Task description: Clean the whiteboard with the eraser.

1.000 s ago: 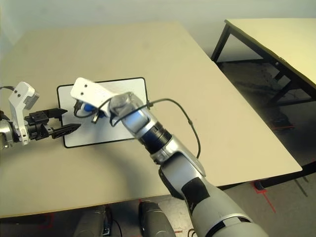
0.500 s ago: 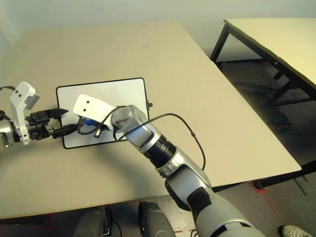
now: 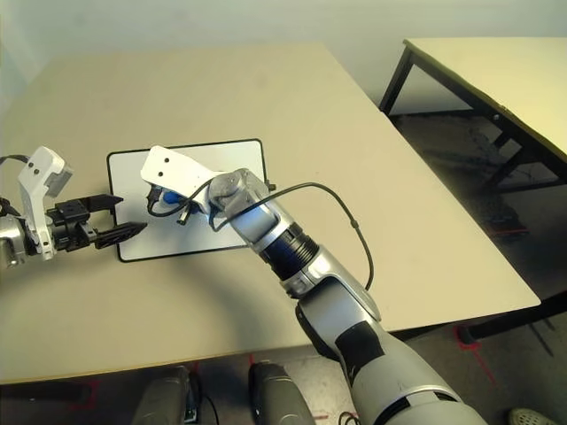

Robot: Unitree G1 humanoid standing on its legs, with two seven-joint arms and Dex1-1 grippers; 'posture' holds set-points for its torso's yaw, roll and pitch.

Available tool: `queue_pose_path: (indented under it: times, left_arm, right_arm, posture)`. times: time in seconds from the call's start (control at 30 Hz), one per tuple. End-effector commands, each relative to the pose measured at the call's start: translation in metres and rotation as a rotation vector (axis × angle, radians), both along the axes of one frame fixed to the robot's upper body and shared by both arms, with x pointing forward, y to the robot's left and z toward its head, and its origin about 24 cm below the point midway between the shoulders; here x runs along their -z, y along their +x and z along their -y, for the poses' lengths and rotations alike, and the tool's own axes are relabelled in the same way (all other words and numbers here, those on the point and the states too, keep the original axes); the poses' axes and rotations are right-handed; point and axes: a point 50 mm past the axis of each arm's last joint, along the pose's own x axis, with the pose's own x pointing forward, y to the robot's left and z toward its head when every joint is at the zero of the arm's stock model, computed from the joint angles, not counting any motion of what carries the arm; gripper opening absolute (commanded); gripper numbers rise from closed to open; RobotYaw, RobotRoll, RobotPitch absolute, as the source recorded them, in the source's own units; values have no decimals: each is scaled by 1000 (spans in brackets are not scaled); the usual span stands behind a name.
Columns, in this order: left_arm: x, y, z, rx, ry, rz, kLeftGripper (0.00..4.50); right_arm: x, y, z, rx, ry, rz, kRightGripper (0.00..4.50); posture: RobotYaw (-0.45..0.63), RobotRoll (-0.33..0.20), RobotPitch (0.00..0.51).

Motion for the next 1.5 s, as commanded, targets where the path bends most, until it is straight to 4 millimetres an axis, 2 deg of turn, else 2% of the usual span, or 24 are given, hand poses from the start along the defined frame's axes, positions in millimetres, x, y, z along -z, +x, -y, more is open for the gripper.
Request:
queue_pose_path:
  times: [0.03,0.13,0.27,0.37,0.73,0.8,0.97,1.1,1.23,1.5]
  left_arm:
    - [2,0,1,5,0,-7,4500]
    - [2,0,1,6,-1,-7,4500]
    - [2,1,2,9,-2,-7,4500]
    - [2,1,3,13,-3,-7,4500]
    - [3,1,3,13,-5,-9,4500]
    - [3,1,4,14,-6,-9,4500]
    - [3,2,4,18,-7,-9,4500]
    - [4,2,6,23,-9,-8,4500]
    - [4,2,6,25,-10,-9,4500]
    - [5,2,6,24,-13,-11,4500]
  right_arm:
    - [26,-2,15,61,-109,-80,348]
    - [19,6,16,90,-93,-57,348]
    - [0,25,17,147,-46,12,347]
    - [-5,30,16,158,-33,28,347]
    - [24,6,19,106,-92,-63,345]
    - [21,11,21,128,-81,-49,344]
    - [-7,38,25,215,-11,26,340]
    - [-18,50,27,251,29,58,338]
    - [-12,44,24,233,26,34,338]
    - [19,6,16,119,-31,-81,337]
  posture:
    - [59,0,116]
    - [56,0,115]
    - [52,0,114]
    - [52,0,115]
    - [55,0,113]
    - [53,0,113]
    - [47,0,109]
    - [46,0,107]
    - [45,0,106]
    - [45,0,110]
